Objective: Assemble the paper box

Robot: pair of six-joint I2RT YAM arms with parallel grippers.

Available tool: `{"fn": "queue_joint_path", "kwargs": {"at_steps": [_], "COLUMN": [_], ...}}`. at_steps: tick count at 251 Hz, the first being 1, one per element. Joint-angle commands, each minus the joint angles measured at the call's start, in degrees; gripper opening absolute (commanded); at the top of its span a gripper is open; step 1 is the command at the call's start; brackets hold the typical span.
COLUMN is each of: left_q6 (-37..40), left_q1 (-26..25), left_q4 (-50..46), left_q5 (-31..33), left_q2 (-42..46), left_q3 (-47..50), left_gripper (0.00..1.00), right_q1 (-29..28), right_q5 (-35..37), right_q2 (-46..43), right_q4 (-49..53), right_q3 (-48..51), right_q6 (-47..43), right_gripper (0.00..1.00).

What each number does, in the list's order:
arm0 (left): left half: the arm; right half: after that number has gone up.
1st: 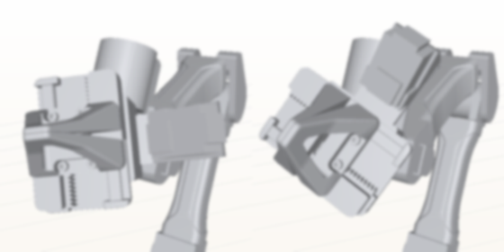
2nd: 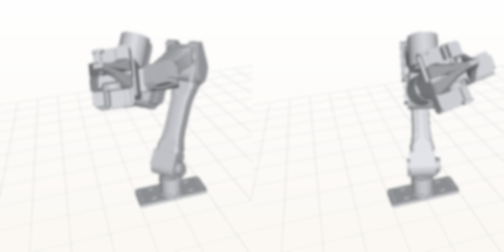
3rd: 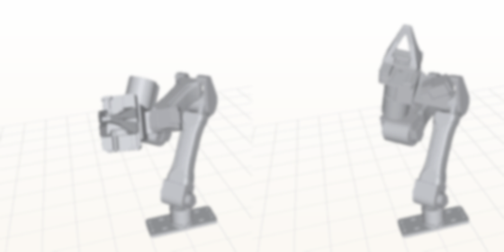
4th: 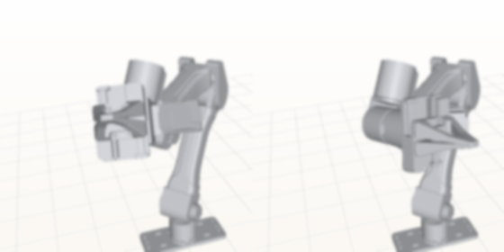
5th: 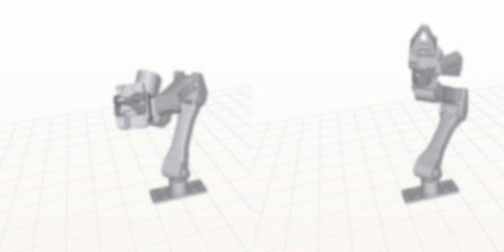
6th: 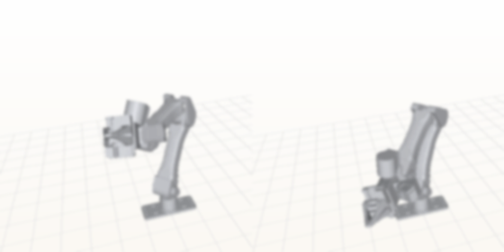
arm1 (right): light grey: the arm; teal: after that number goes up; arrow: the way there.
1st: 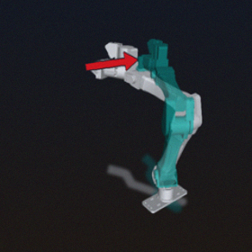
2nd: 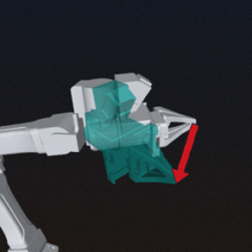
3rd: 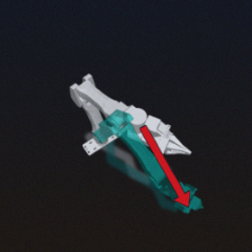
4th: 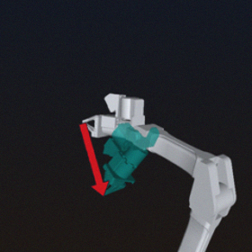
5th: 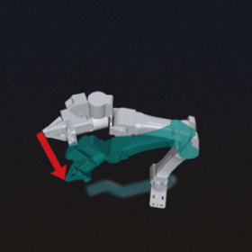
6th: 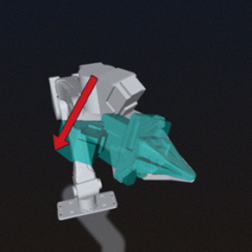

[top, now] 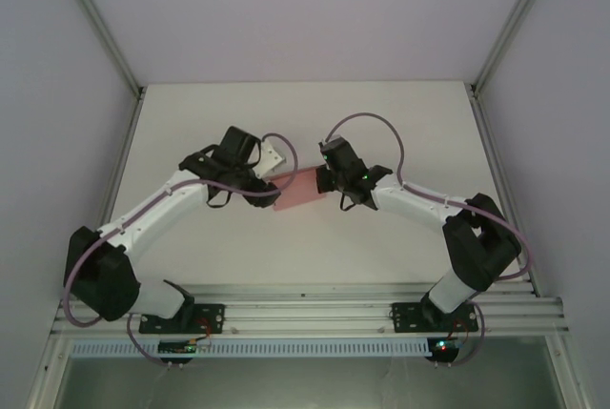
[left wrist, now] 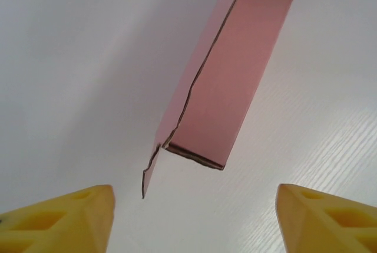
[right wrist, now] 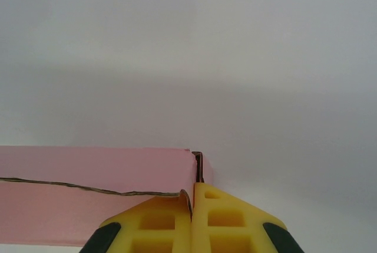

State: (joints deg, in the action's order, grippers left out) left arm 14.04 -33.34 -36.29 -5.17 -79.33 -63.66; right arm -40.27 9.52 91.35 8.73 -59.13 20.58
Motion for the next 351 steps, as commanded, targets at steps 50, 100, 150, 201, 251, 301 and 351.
{"fn": "queue_joint_path", "kwargs": {"at_steps": [50,100,150,201,251,301,351], "left_q6": [-5.8,-5.6,-5.6,-7.6,-11.3,-12.1,-12.3], "left_q1": [3.1,3.0,3.0,2.9,3.0,3.0,2.9], "left_q4": [0.4,1.6,1.0,0.1,-0.3,-0.7,-1.1], "left_q5": [1.6,-1.4,-0.1,0.7,0.0,2.5,2.1], "left_q2": [-6.0,-6.4,-6.5,-6.1,-5.9,-6.4,-6.6], "left_q3": [-3.8,-3.6,-4.3,-5.9,-5.9,-4.1,-4.3], "left_gripper": [0.34,0.28,0.32,0.27,0.15,0.26,0.24], "right_q1": [-1.3,-1.8,-2.1,-2.4,-2.7,-2.7,-2.7], "right_q5": [-3.4,-2.4,-2.5,-2.2,-2.0,-2.8,-2.8], "right_q2": [3.0,4.7,4.7,5.2,5.3,5.1,4.9], "right_q4": [12.8,13.7,15.5,15.8,16.5,16.9,17.0], "right_q3": [1.8,0.1,-0.4,-0.9,-1.3,-1.2,-1.2], "right_q6": [0.4,0.3,0.4,0.4,0.3,-0.2,-0.4], "right_gripper": [0.0,0.0,0.0,0.0,0.0,0.0,0.0]}}
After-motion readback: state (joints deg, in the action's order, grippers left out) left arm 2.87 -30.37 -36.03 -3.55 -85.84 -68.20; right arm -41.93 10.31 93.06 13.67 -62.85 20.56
